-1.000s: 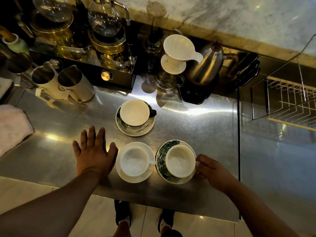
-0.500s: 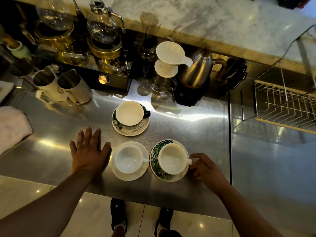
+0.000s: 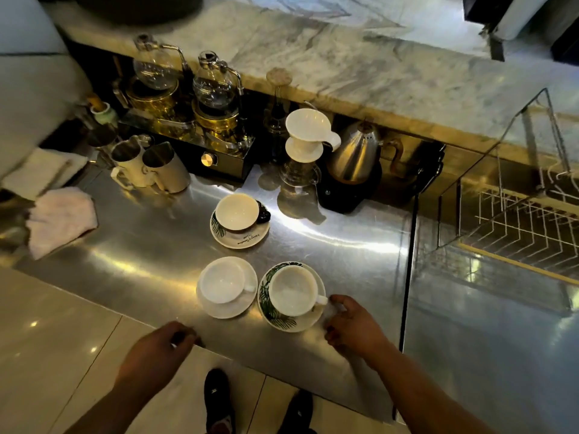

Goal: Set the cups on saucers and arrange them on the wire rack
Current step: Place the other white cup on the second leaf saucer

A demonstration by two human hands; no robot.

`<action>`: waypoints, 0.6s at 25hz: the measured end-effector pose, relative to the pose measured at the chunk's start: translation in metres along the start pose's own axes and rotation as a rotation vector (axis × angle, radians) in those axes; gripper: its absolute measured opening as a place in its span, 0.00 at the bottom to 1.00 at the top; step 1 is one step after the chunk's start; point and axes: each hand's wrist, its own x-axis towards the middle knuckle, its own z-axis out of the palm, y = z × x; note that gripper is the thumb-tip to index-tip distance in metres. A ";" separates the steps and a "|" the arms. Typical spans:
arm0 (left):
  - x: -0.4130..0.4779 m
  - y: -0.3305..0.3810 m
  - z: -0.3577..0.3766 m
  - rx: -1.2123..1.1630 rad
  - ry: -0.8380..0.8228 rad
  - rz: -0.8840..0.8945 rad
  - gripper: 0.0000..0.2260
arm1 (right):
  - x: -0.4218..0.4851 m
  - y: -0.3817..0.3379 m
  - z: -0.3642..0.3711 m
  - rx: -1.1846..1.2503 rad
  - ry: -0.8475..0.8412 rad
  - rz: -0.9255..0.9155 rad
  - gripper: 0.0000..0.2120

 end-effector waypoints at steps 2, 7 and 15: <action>-0.015 0.022 0.016 -0.109 -0.075 -0.008 0.01 | -0.001 -0.003 -0.002 -0.007 -0.027 -0.002 0.24; -0.011 0.080 0.054 -0.550 -0.157 -0.148 0.04 | 0.009 -0.010 -0.008 0.048 -0.016 0.004 0.19; 0.020 0.127 0.074 -0.722 -0.230 -0.202 0.10 | 0.041 -0.030 -0.010 -0.220 -0.037 -0.078 0.09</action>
